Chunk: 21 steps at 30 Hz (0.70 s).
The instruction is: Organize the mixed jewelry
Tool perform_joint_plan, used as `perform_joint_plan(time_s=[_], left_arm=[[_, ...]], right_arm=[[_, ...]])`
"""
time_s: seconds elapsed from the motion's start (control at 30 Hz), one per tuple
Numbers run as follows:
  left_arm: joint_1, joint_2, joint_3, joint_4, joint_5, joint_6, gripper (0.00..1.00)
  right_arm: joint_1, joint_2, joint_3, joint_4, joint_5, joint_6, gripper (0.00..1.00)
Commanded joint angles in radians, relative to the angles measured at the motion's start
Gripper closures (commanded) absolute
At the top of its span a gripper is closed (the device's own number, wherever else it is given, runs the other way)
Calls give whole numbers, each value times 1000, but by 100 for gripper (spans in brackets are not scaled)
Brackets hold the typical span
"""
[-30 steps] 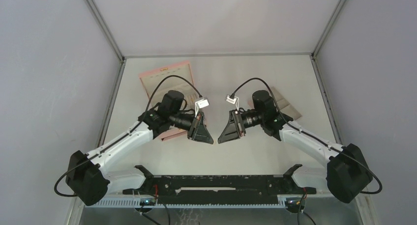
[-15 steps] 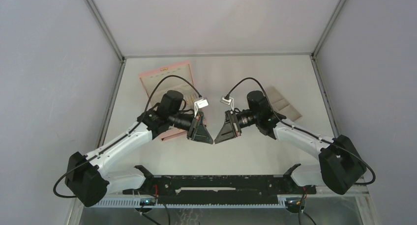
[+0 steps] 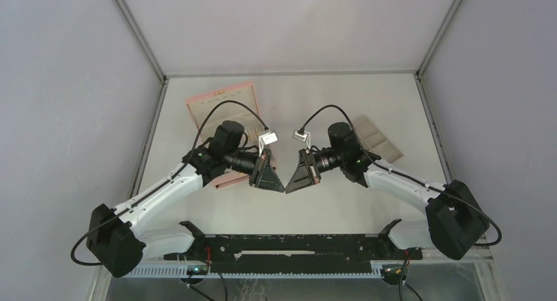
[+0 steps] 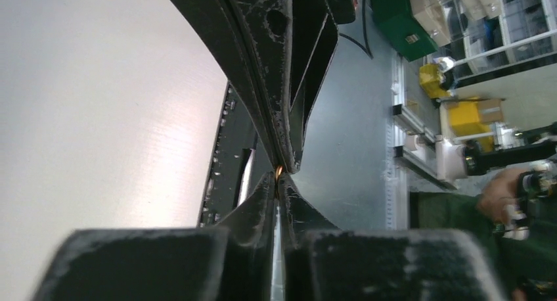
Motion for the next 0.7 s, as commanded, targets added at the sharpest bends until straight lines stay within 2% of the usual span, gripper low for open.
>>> perform_joint_plan(time_s=[0.0,0.03,0.1,0.13,0.17,0.27,0.4,0.47,0.57,0.67], left_arm=[[0,-67,31,10,-35,19,73],[-1,-85,29,9,-69,12,56],[4,-127,25,8,-140,-4,34],[14,-154,23,13,-158,-17,11],[24,-176,17,29,-178,-39,2],[65,-249,-33,159,-235,-181,0],[65,-376,-185,469,-463,-428,0],[62,-434,-247,564,-552,-485,0],[63,-450,-251,578,-582,-513,0],[63,-397,-245,641,-525,-574,0]], right_arm=[[-18,-32,3,-16,104,-14,100],[-28,-55,3,-32,125,-22,100],[-50,-93,-1,-49,171,-24,100],[-63,-109,-9,-33,179,-11,100],[-81,-124,-17,-13,187,12,100],[-129,-165,-50,92,210,126,100],[-146,-238,-84,245,305,286,100],[-141,-254,-86,289,332,322,100],[-136,-254,-91,380,333,378,100],[-128,-236,-96,465,318,418,100]])
